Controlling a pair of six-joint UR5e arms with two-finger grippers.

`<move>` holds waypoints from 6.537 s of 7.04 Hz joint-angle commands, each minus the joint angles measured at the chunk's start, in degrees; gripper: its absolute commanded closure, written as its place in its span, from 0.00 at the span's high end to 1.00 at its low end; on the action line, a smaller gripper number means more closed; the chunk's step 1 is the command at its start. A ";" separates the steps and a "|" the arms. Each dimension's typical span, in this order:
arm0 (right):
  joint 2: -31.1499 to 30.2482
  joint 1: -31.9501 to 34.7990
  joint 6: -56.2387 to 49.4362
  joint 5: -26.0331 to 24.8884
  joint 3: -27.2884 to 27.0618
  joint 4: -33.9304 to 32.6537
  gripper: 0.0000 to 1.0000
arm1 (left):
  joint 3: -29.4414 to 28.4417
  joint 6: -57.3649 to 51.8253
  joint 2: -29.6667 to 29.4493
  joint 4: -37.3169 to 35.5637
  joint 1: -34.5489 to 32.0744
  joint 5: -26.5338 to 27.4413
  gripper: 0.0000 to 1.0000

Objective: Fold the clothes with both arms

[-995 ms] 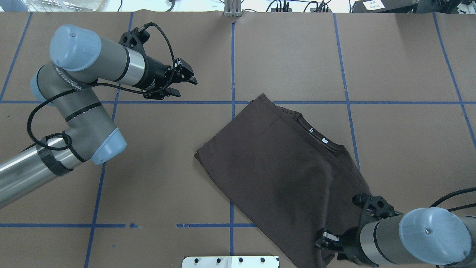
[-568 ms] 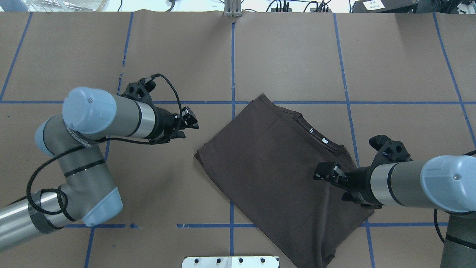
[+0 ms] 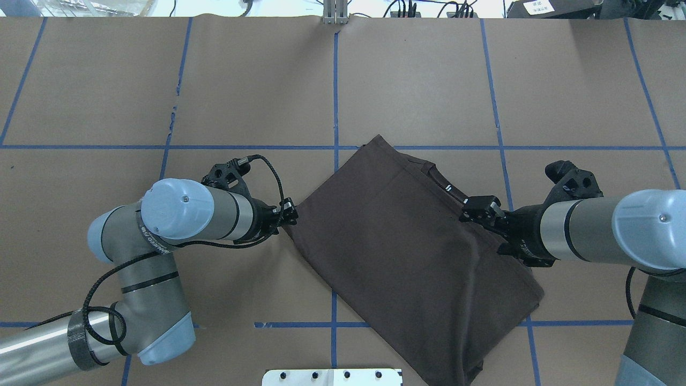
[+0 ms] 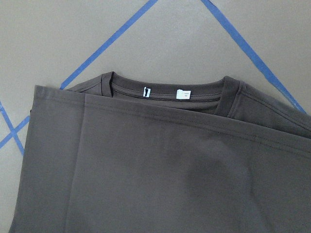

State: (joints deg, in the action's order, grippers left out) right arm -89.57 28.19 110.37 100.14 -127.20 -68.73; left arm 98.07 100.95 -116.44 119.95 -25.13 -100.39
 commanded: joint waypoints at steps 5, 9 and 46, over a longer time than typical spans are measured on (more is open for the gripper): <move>-0.69 0.11 0.29 -0.03 0.11 0.00 1.00 | -1.91 -0.49 -1.15 0.02 -0.44 2.04 0.00; 0.36 -0.15 0.20 -0.03 -0.06 0.00 1.00 | -9.42 -8.11 -6.31 0.63 -11.91 1.60 0.00; 10.73 -15.09 9.25 -10.22 7.49 -10.46 0.00 | 9.87 13.05 8.34 0.46 17.13 7.13 0.49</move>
State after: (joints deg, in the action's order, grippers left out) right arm -78.77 13.10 119.69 89.91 -119.71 -79.26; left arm 108.53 114.33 -107.74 120.38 -8.29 -93.33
